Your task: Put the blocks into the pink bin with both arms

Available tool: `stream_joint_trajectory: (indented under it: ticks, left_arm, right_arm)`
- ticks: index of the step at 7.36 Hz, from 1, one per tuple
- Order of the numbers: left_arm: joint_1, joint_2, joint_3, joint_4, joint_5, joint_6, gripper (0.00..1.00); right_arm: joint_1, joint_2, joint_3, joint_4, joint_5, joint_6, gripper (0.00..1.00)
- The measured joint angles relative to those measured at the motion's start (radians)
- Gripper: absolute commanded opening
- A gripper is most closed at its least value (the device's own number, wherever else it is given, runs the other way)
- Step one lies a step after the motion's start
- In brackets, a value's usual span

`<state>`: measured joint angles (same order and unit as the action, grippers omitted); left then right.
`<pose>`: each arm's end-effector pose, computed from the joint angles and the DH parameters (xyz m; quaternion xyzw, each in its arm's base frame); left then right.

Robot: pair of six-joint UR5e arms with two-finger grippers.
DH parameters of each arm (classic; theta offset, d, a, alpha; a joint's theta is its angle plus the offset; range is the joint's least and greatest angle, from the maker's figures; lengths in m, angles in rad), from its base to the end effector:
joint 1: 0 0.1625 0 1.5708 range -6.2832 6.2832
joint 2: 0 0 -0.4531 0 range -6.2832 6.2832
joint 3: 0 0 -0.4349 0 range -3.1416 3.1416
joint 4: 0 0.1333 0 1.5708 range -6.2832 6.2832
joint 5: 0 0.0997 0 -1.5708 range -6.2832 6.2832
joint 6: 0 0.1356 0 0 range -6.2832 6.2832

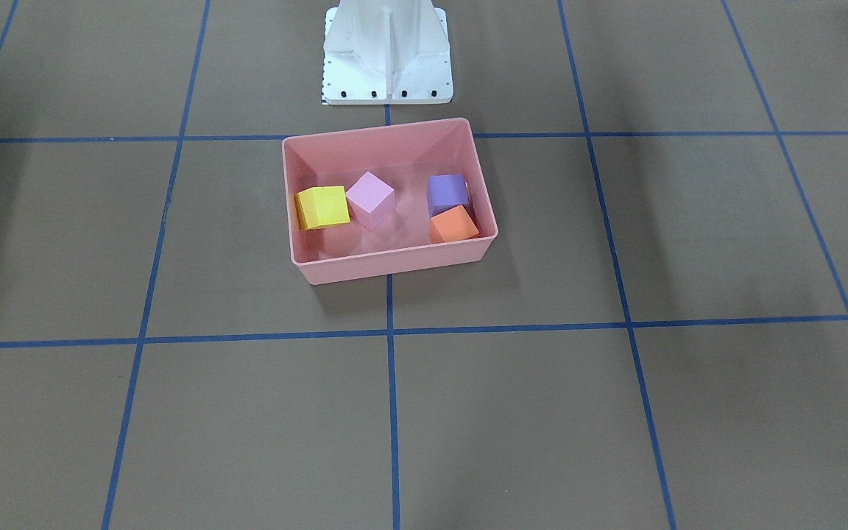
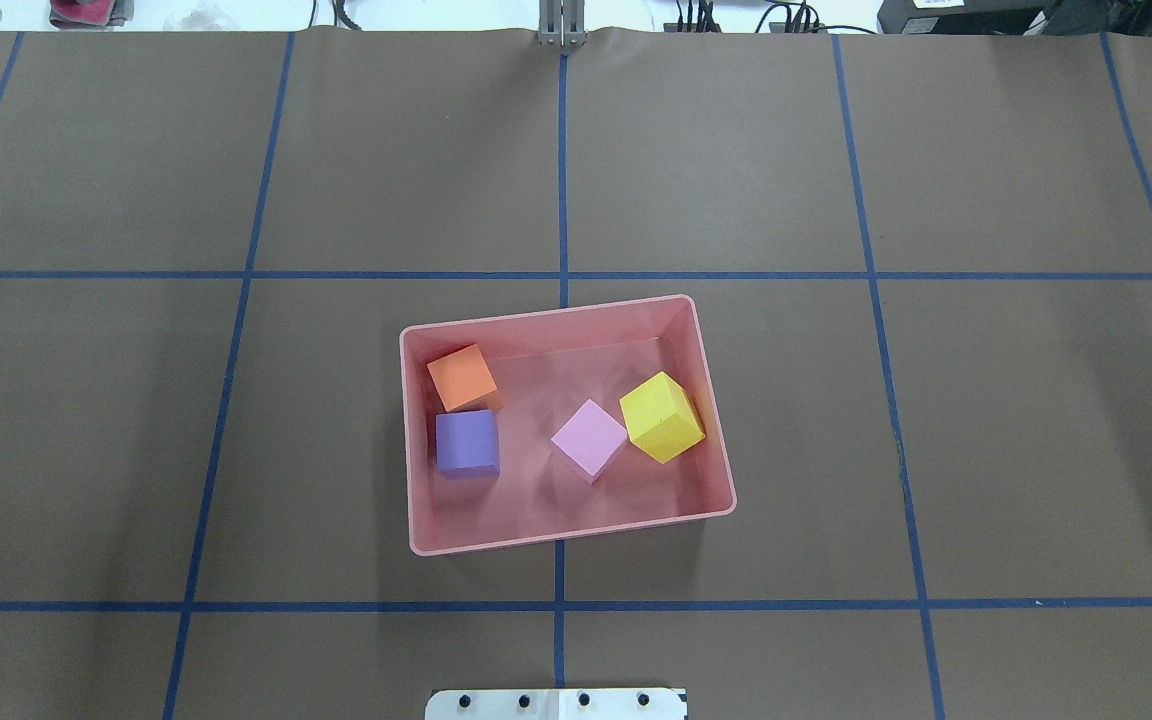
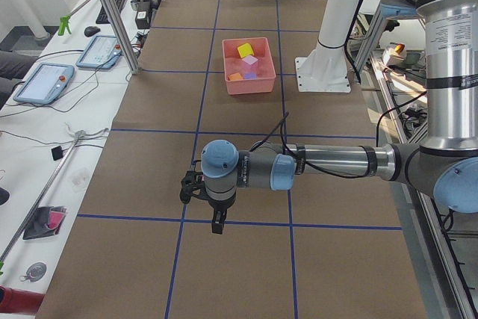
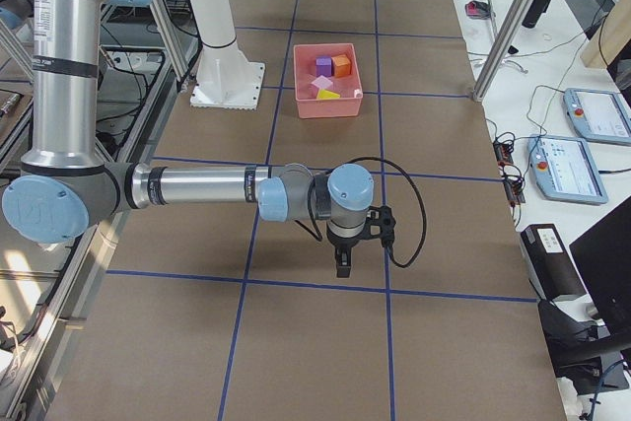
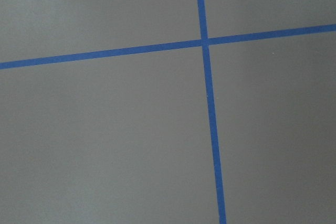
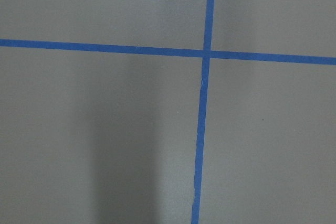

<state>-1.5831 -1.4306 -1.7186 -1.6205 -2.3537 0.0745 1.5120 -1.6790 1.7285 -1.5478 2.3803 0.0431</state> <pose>-0.0435 -0.4761 0.6981 0.0430 0.3799 0.0397 0.9232 0.0062 -0.4929 0.6775 0.0132 -0.3947 -0.0215 0.9185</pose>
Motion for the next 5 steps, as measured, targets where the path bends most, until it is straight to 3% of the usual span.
stream_joint_trajectory:
  ticks: [5]
  left_arm:
    - [0.0, -0.007, 0.006, 0.0, -0.006, 0.002, 1.0]
  right_arm:
    - [0.002, 0.0, 0.002, 0.0, 0.002, 0.0, 1.0]
